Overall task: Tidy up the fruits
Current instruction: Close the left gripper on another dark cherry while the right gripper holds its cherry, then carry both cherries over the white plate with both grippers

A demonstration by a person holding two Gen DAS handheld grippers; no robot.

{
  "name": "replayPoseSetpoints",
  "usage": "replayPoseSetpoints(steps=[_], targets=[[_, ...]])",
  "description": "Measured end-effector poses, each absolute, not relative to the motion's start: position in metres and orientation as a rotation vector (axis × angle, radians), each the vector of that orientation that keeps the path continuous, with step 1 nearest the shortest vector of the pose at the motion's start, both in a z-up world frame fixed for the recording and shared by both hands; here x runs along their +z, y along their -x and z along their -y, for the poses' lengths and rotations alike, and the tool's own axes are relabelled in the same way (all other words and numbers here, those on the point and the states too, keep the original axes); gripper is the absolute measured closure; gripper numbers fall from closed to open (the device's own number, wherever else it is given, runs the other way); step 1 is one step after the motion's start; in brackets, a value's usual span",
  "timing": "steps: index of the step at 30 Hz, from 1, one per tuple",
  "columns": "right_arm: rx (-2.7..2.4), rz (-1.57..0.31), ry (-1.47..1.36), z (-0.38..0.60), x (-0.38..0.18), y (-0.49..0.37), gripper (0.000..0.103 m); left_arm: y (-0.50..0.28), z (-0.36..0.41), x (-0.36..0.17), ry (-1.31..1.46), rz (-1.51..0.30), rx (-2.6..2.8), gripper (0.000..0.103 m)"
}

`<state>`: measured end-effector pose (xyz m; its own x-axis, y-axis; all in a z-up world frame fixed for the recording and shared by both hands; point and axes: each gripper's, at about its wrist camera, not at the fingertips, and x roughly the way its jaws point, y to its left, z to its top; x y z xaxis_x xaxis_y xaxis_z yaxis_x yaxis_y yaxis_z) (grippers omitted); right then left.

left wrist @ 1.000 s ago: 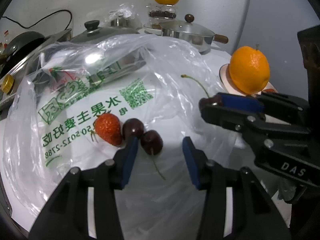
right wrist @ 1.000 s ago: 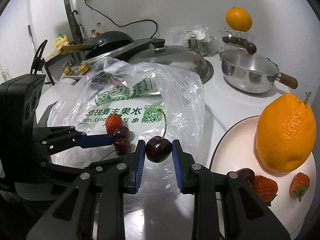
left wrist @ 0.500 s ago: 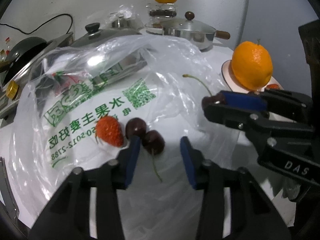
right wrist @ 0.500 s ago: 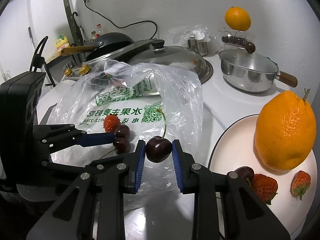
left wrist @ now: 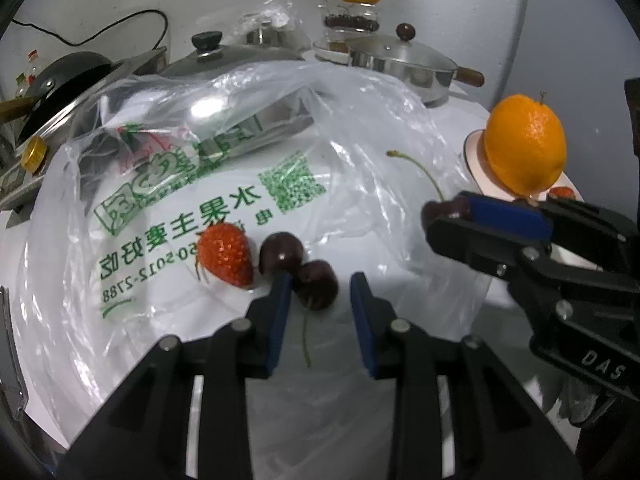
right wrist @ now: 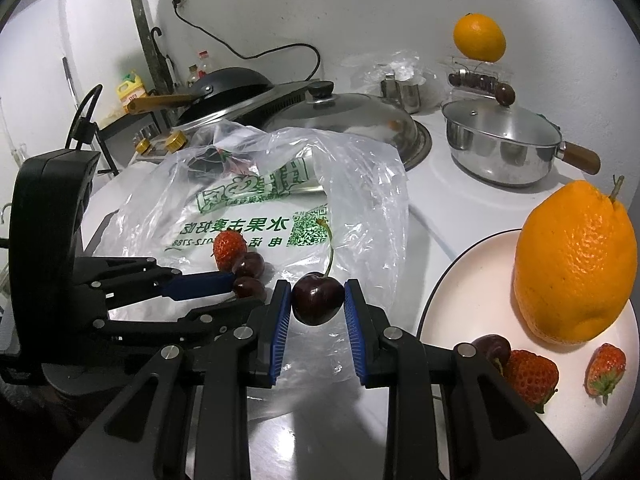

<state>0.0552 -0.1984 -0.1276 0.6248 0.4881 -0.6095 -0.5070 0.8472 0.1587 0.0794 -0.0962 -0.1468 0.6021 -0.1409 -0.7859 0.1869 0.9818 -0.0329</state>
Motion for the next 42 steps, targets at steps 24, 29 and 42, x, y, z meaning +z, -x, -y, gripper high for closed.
replayPoseSetpoints(steps=[24, 29, 42], targets=[[0.567, -0.664, 0.040, 0.197, -0.117, -0.043, 0.074, -0.067, 0.094, -0.141, -0.053, -0.872, -0.226, 0.082], [0.559, -0.658, 0.050, 0.196, -0.113, -0.039, 0.074, -0.063, 0.093, -0.134, -0.048, -0.855, -0.241, 0.082], [0.530, -0.618, 0.065, 0.200, -0.094, -0.023, 0.074, -0.054, 0.090, -0.111, -0.041, -0.793, -0.257, 0.082]])
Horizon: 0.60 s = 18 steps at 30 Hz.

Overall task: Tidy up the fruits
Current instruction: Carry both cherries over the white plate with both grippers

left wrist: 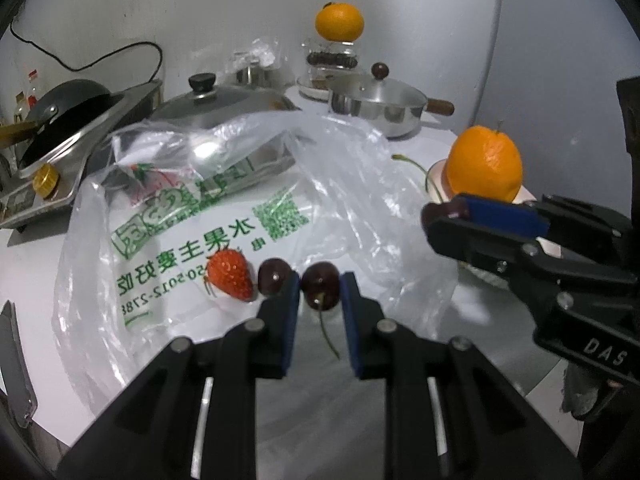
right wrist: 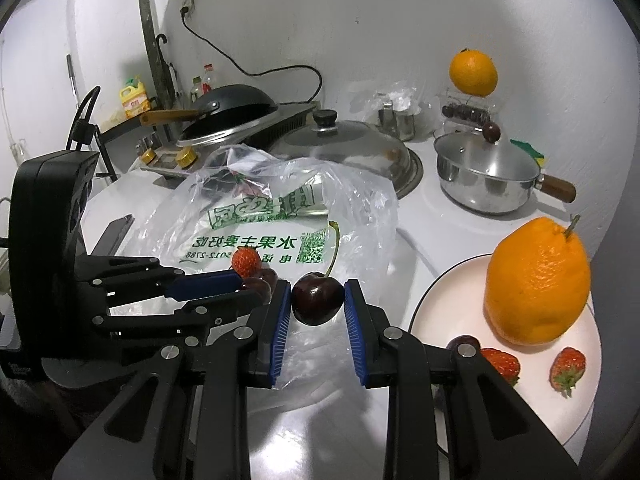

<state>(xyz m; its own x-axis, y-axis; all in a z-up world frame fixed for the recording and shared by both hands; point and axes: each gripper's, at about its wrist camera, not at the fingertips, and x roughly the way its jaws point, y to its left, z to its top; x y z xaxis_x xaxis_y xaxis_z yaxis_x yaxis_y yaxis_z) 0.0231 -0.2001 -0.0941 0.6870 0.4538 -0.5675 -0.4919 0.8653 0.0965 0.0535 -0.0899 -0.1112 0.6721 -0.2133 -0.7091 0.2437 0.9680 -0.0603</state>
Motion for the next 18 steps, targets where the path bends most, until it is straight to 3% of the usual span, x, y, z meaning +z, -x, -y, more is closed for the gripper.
replayPoseSetpoints(steps=[18], targets=[[0.461, -0.586, 0.059, 0.232, -0.080, -0.003, 0.074, -0.046, 0.106, -0.085, -0.057, -0.725, -0.289, 0.082]])
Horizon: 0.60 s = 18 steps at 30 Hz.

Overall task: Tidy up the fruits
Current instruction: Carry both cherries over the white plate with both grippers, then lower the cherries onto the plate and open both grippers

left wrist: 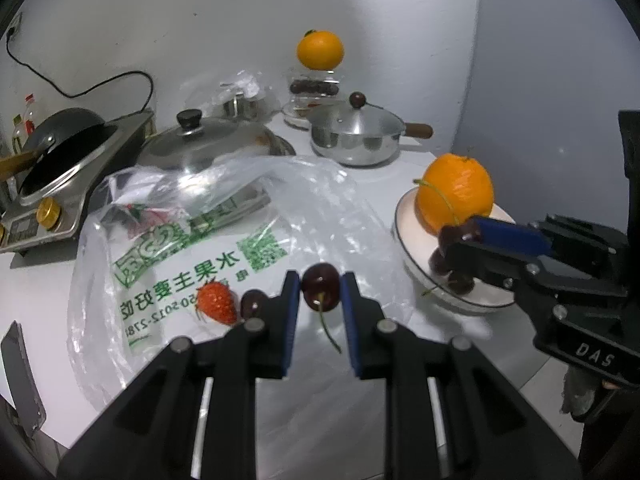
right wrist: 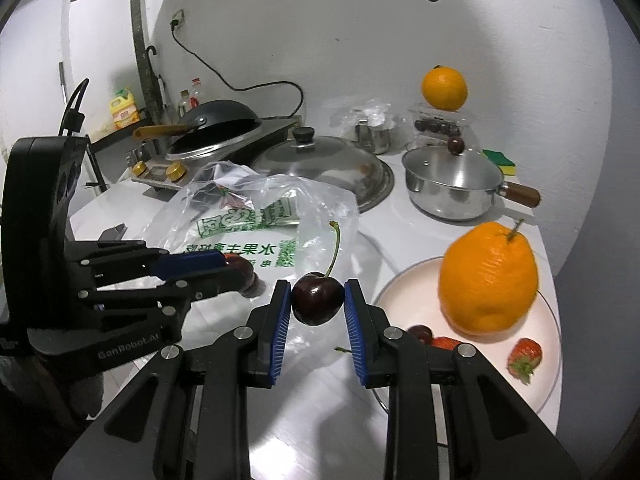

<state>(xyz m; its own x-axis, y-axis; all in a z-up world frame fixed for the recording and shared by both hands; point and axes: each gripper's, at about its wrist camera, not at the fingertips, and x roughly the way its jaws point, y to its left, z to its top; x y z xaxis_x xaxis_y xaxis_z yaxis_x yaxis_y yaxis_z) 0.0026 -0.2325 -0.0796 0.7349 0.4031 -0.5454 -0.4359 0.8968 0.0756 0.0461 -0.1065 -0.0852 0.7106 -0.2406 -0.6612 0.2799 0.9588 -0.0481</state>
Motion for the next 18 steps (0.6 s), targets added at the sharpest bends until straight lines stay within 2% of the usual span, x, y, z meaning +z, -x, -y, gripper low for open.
replayPoseSetpoints(steps=[18], targets=[[0.351, -0.598, 0.024, 0.297, -0.087, 0.013, 0.074, -0.045, 0.156, -0.074, -0.097, -0.704, -0.358, 0.082]])
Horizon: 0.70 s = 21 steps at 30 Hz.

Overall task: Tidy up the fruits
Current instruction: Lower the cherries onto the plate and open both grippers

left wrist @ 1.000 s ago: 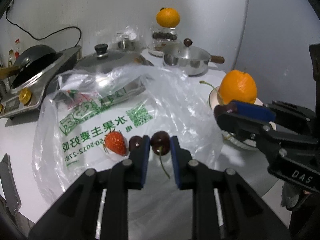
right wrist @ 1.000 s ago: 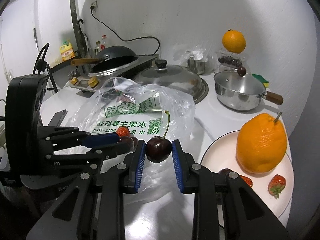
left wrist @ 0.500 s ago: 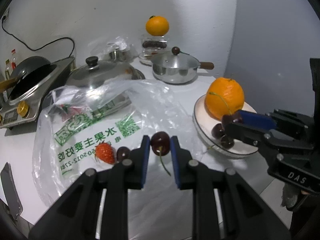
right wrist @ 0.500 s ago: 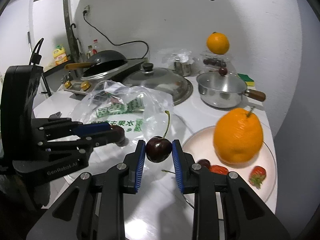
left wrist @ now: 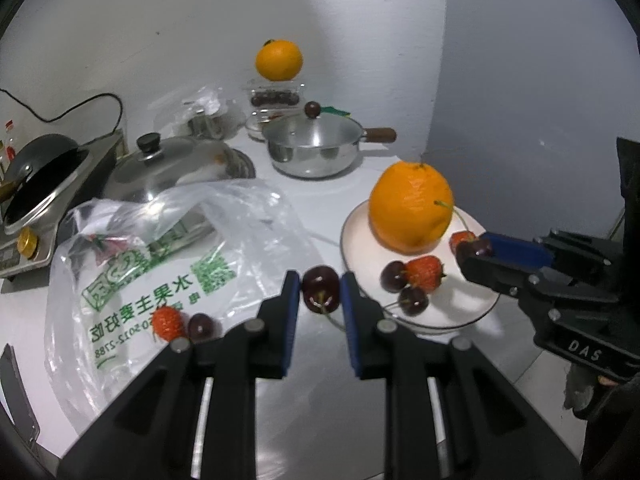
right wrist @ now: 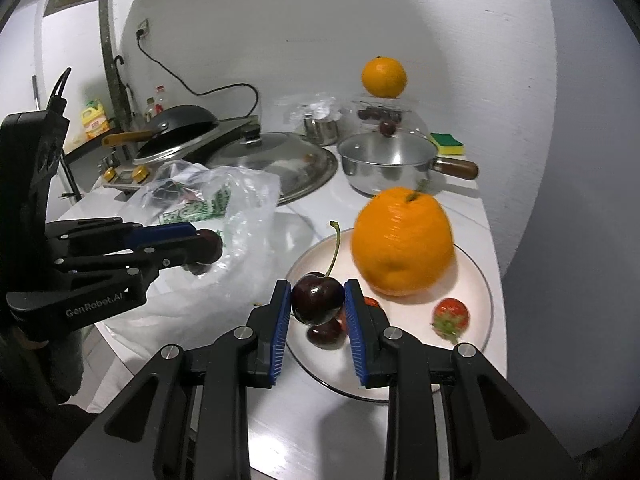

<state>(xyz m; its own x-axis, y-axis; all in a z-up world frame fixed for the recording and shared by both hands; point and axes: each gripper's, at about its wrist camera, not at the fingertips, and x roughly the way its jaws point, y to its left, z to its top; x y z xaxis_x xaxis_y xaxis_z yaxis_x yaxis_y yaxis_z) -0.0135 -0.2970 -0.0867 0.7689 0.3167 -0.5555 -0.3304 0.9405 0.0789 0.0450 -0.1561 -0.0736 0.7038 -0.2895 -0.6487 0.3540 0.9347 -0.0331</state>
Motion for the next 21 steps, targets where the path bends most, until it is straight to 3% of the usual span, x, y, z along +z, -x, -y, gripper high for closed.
replayPoseSetpoints(steps=[12, 21], targets=[[0.304, -0.603, -0.035, 0.328, -0.101, 0.019, 0.074, -0.054, 0.172, -0.088, -0.130, -0.722, -0.354, 0.081], [0.328, -0.590, -0.143, 0.341, -0.147, 0.015, 0.074, -0.079, 0.146, -0.118, -0.124, -0.782, -0.350, 0.081]])
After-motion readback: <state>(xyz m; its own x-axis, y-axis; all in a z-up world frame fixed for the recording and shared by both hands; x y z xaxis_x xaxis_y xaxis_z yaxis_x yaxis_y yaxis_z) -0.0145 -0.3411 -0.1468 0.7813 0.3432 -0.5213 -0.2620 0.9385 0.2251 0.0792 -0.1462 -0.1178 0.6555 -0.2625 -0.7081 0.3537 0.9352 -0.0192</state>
